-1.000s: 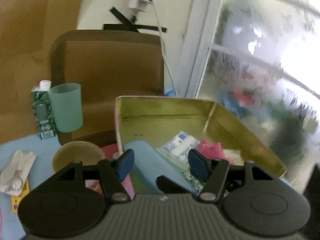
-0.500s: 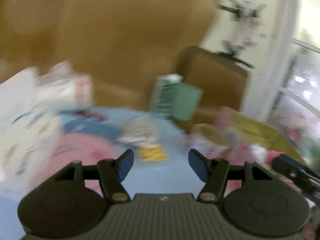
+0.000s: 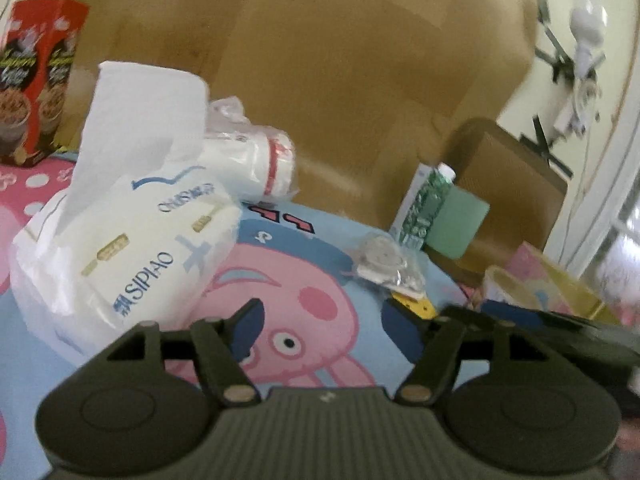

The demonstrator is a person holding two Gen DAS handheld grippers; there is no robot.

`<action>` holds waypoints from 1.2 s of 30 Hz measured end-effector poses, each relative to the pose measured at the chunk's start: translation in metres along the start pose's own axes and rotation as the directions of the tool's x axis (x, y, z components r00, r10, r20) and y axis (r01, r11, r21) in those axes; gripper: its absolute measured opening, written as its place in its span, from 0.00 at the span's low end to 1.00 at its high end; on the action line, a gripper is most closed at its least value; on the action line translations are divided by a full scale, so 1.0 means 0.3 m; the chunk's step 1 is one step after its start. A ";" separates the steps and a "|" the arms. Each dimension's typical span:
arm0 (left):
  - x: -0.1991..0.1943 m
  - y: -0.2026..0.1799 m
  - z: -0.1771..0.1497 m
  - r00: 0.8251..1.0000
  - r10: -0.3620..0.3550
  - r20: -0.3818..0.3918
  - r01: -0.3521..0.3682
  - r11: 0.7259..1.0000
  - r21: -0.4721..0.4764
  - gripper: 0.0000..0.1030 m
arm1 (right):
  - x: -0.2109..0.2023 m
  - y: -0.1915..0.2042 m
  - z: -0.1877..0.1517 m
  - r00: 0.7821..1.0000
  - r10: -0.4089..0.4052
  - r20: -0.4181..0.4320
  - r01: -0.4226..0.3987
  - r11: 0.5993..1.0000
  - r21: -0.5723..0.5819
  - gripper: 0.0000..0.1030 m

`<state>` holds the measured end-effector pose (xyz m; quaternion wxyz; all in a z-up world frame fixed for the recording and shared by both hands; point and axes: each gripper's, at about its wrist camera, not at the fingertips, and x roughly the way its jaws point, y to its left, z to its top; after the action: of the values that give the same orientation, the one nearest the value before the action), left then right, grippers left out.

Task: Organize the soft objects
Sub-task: 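Move both grippers to the smiley keychain packet and close on it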

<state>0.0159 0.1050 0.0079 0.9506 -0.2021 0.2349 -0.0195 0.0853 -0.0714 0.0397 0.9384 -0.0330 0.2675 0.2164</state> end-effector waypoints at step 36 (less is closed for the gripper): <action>0.036 0.025 -0.014 0.988 -0.112 -0.102 0.106 0.992 -0.062 0.73 | -0.162 -0.015 -0.184 0.986 0.133 -0.095 -0.143 0.985 -0.100 0.89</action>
<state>0.0232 0.1088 -0.0032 0.9283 -0.2399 0.2739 -0.0756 0.0230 -0.1042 0.0173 0.9053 -0.0737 0.2984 0.2932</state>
